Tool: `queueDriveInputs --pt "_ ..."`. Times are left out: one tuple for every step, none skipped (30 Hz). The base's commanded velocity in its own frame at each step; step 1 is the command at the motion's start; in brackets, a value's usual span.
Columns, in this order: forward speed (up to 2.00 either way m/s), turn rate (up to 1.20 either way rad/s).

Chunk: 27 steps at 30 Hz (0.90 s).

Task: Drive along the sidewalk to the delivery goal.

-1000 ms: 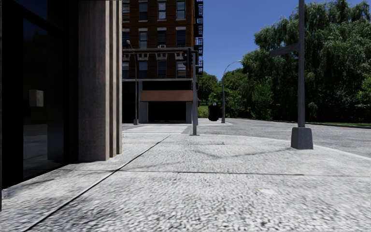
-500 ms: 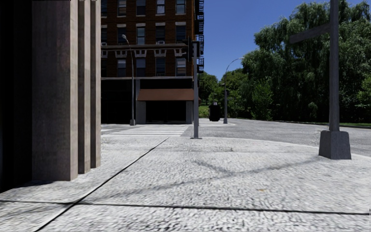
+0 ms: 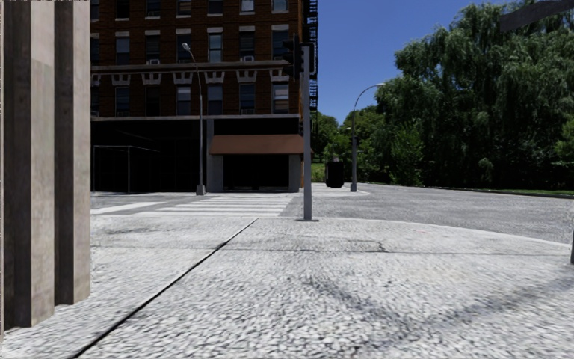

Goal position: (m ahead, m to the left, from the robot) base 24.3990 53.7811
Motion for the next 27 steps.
queueDriveInputs --pt "2.00 0.19" --pt "2.00 0.19" --pt "2.00 0.19" --pt "2.00 0.20" --pt "2.00 0.20" --pt "2.00 0.20" --pt "2.00 0.20" --pt "2.00 0.20" --pt "2.00 0.24" --pt "2.00 0.24" --pt "2.00 0.27" --pt "2.00 0.27" --pt "2.00 0.28" --pt "2.00 0.28" --pt "2.00 0.28" --pt "2.00 0.30" --pt "2.00 0.31" --pt "2.00 0.31" --pt "2.00 0.32" --pt "2.00 0.33" --pt "2.00 0.36" --pt "2.00 0.36" --pt "2.00 0.37" --pt "2.00 0.38" --pt "2.00 0.38" --pt "2.00 0.38" --pt "2.00 0.39"
